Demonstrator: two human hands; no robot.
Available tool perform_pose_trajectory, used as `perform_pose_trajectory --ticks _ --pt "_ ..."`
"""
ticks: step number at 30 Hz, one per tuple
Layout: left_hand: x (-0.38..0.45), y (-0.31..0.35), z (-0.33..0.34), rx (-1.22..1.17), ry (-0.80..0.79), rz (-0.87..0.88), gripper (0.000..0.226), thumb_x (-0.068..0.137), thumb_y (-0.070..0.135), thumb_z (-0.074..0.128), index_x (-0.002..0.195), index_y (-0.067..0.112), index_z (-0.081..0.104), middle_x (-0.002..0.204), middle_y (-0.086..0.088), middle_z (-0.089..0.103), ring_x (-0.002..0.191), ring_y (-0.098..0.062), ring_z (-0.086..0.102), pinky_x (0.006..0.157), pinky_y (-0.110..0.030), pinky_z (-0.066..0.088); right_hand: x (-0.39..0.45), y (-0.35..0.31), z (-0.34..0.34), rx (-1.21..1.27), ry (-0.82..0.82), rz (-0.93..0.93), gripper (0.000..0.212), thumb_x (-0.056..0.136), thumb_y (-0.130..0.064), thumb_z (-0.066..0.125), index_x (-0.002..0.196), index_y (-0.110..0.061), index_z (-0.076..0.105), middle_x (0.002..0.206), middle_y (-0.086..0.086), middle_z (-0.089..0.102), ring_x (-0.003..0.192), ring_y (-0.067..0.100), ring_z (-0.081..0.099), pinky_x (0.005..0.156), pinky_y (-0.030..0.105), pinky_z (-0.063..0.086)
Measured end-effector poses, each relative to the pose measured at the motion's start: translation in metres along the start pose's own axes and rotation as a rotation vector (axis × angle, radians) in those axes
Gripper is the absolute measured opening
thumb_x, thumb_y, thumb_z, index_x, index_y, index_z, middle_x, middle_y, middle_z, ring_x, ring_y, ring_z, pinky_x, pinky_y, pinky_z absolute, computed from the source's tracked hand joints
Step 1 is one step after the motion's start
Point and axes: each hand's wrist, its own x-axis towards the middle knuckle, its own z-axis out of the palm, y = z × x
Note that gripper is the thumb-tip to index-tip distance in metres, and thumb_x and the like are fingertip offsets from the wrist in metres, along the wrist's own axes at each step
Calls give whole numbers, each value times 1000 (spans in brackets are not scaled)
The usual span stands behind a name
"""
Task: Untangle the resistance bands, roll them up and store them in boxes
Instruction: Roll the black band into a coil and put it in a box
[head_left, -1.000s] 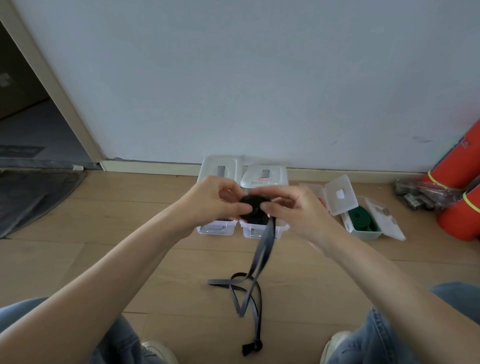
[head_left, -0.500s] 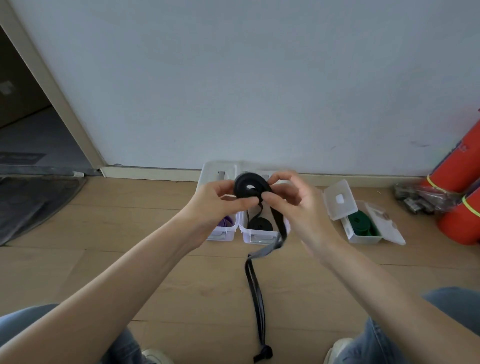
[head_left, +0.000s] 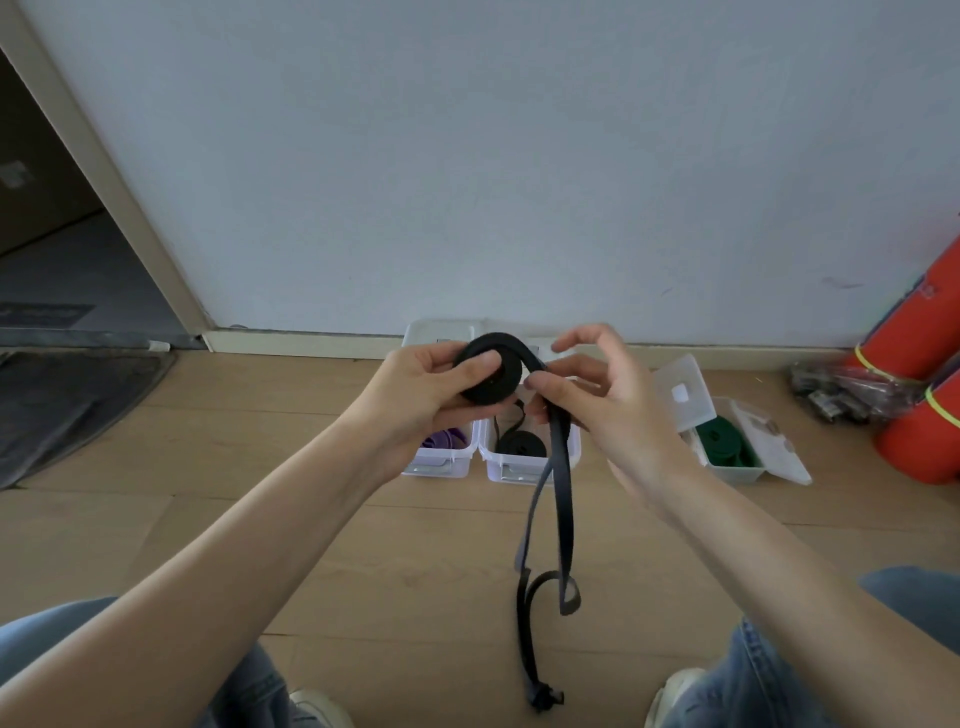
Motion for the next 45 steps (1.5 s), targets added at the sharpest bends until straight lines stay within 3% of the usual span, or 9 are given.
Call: perform_pose_trajectory --ticks 6,9,15,23,27,30,34,37,45 --pt "5 -8 9 11 82 -6 25 90 30 57 105 14 68 104 -6 70 99 -11 59 85 -28 36 -1 8 16 122 25 12 21 84 -7 66 96 -15 50 84 8 73 76 24 70 73 36 57" --pt "6 -6 8 149 50 26 21 88 27 59 105 17 69 104 0 71 106 -11 62 94 -27 42 4 5 7 19 55 -30 21 84 -5 65 92 -19 52 81 10 73 75 24 70 73 34 56" --pt "0 6 -7 322 -152 -20 13 88 12 61 98 11 68 86 -5 75 81 -14 72 65 -16 53 9 -7 -14 -346 -200 -23 26 82 -6 69 88 -30 64 73 -5 71 65 5 64 59 10 45" --pt "3 -1 0 325 113 218 8 84 8 66 86 15 70 74 1 74 69 -13 71 60 -17 53 0 7 -9 168 -151 208 32 74 -8 72 102 -10 57 86 13 73 67 22 66 62 26 53" --pt "4 2 -5 427 -90 18 11 85 11 66 96 12 69 82 -4 75 81 -18 72 67 -18 55 3 11 -10 -248 -80 31 25 79 -1 69 92 -22 63 79 -1 73 68 8 65 63 14 48" --pt "1 4 -11 523 -277 -141 13 87 18 64 95 11 71 88 -9 74 85 -21 72 71 -22 57 5 9 -10 -594 -213 -98 28 78 -3 68 91 -28 67 81 -15 70 79 -4 64 67 6 43" --pt "1 7 -10 451 -196 -91 12 88 15 61 92 10 71 83 -10 74 76 -21 72 61 -19 54 7 5 -13 -372 -245 -23 30 80 -7 70 93 -33 68 87 -5 74 81 12 68 74 19 53" --pt "2 12 -13 397 -105 -12 13 88 11 61 93 4 70 82 -12 74 75 -25 72 62 -25 57 7 -1 -21 -61 -241 145 21 81 -16 67 102 -17 65 81 6 72 70 23 64 72 31 55" --pt "1 7 0 44 122 75 20 90 11 57 98 -5 67 88 -15 73 78 -22 72 65 -23 57 -3 -2 -4 -5 -120 97 11 91 -6 56 98 -2 49 77 9 66 59 23 62 59 35 56"
